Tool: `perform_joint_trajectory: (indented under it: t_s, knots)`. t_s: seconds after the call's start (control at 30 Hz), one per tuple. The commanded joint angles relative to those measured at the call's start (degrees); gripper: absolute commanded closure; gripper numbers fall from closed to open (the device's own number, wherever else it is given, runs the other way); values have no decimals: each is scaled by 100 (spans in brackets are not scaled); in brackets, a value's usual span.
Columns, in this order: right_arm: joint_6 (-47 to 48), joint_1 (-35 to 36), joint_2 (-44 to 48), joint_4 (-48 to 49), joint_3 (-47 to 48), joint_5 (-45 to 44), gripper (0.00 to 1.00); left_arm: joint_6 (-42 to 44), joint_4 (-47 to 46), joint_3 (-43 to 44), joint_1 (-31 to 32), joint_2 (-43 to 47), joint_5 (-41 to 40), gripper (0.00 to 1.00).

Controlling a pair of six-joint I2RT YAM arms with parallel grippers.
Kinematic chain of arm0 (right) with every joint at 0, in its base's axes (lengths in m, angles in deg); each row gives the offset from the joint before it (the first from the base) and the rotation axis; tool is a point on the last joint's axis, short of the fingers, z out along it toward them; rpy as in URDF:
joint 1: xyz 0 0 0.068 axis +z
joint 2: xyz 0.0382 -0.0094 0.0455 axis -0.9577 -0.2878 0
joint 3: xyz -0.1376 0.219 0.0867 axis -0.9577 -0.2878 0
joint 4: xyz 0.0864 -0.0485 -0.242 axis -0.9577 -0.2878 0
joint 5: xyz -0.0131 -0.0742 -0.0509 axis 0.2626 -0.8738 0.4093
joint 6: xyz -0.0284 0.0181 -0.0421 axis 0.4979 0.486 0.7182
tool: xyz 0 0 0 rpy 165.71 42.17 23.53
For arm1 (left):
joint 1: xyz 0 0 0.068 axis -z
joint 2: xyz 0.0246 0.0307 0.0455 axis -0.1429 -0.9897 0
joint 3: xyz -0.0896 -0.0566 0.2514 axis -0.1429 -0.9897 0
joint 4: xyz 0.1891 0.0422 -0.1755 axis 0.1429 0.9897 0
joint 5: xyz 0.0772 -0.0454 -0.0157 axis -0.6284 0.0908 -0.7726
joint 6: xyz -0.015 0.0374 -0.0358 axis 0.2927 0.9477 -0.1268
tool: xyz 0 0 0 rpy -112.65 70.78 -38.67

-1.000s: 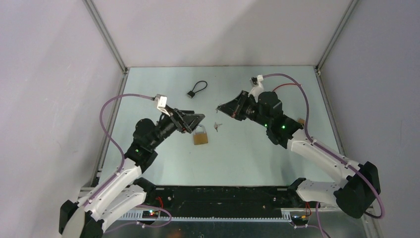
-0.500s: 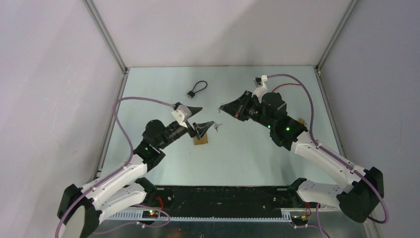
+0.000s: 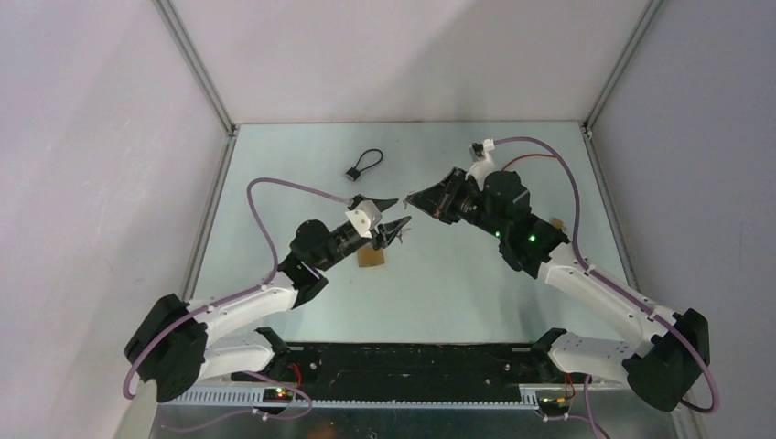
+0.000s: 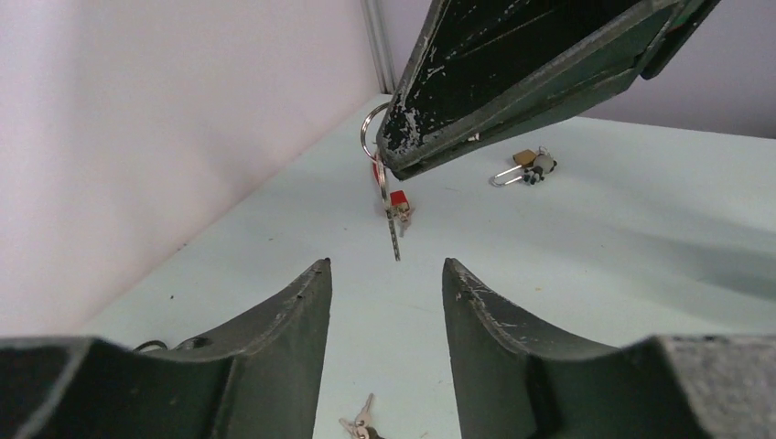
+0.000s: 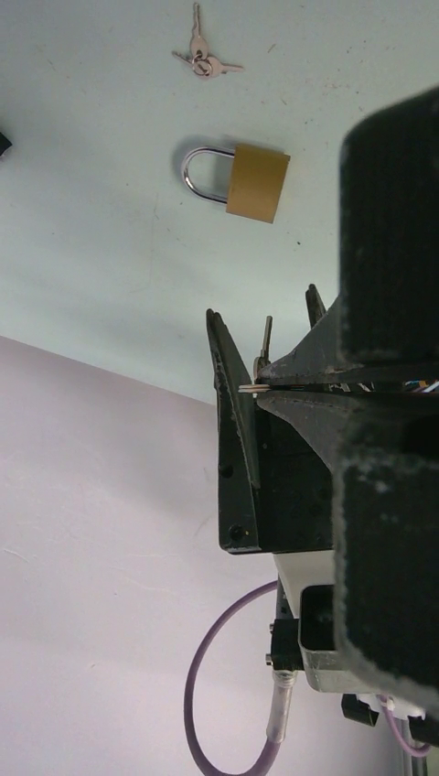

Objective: Unlock with the key

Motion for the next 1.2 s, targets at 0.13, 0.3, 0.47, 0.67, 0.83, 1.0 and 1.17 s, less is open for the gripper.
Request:
perform_joint_trajectory:
  t_s: [0.13, 0.3, 0.47, 0.67, 0.83, 1.0, 1.17]
  knots:
    - [-12, 27, 198, 3, 2, -29, 100, 37, -1041, 197, 83, -381, -88, 55]
    - [-22, 20, 181, -152, 4, -12, 100, 2, -1144, 210, 97, -470, -86, 62]
    - [-37, 3, 162, -146, 4, -3, 100, -19, -1216, 210, 106, -518, -101, 67]
    - [-25, -9, 193, -186, 4, -43, 100, -65, -1231, 149, 100, -539, -56, 82]
    - [202, -80, 221, -262, 4, -19, 95, -118, -1118, 101, 94, -459, 123, 100]
    - [1187, -252, 398, -618, 35, 68, 54, 67, 785, 518, 82, -57, 585, 100]
    - [3494, -328, 587, -1378, 349, 554, 30, 494, 3292, 1348, 54, 151, 1253, 100]
